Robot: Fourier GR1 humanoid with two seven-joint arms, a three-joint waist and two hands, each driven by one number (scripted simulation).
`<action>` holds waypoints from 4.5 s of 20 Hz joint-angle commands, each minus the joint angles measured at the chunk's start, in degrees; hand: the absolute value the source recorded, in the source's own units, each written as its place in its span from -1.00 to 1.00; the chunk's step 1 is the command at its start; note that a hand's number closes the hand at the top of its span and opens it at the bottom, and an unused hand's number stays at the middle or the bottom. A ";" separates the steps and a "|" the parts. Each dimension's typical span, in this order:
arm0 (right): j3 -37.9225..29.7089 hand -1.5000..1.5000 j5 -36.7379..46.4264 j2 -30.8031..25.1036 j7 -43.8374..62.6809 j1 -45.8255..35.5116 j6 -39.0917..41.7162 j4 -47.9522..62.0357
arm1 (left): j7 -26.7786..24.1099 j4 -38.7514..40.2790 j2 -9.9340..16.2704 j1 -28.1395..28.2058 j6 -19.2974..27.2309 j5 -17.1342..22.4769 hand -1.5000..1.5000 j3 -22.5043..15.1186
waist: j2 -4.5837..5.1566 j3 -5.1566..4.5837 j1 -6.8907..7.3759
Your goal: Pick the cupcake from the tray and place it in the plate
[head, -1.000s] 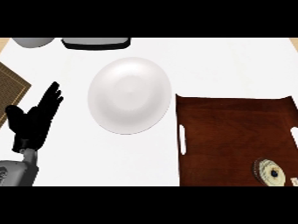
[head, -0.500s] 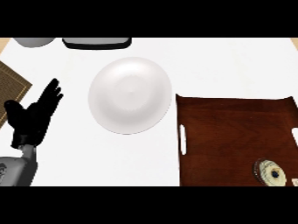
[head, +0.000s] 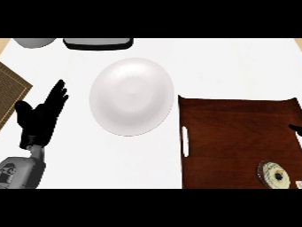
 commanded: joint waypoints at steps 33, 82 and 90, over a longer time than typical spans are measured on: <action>3.02 1.00 26.29 22.38 -1.65 -6.90 4.59 1.28 | 4.01 -4.41 -3.76 0.73 -4.65 -5.59 0.00 5.86 | -0.05 0.03 -0.03; 29.23 -1.00 26.19 47.25 -19.78 -64.80 -39.41 57.75 | 1.08 -1.59 -5.92 -0.23 -6.21 -7.09 0.00 5.55 | 0.60 0.02 2.07; 26.37 -1.00 22.03 47.26 -40.21 -64.36 -46.71 58.45 | -0.07 -0.19 -5.95 -0.71 -5.88 -7.59 0.00 6.39 | 0.61 0.05 1.78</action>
